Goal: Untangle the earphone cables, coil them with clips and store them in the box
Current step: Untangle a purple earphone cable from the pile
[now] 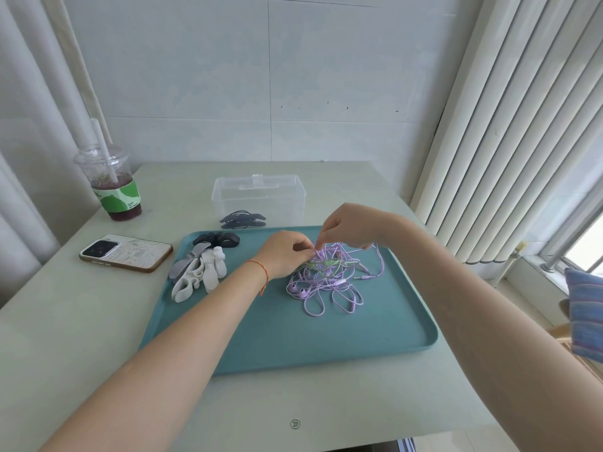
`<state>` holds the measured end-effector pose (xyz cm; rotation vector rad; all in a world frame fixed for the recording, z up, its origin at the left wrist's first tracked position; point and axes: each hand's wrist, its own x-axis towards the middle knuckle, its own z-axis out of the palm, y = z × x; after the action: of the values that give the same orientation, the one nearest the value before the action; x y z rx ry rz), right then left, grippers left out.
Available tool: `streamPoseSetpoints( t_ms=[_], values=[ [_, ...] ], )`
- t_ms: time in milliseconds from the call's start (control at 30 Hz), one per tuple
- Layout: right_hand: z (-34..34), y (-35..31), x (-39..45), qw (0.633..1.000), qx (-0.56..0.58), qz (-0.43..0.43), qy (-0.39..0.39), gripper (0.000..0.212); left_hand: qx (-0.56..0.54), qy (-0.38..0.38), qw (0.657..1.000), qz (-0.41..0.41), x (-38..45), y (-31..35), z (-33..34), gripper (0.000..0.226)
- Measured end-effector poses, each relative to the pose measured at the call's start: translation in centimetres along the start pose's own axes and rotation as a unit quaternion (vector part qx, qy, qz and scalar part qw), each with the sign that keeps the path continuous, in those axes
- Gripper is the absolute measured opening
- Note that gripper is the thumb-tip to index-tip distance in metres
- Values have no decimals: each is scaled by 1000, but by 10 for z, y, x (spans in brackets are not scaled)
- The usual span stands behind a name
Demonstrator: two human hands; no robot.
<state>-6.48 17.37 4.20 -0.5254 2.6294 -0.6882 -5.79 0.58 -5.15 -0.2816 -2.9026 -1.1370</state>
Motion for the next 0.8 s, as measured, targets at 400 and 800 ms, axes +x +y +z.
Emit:
streamPoseSetpoints(
  t_ms=[400,800],
  values=[
    [0,5,3,996,84,-2,-4,11,-23,-8,1000,-19,2,4,1,7],
    [-2,11,11,980,155,-5,125,22,-67,10,997,-42,1,2,2,5]
  ],
)
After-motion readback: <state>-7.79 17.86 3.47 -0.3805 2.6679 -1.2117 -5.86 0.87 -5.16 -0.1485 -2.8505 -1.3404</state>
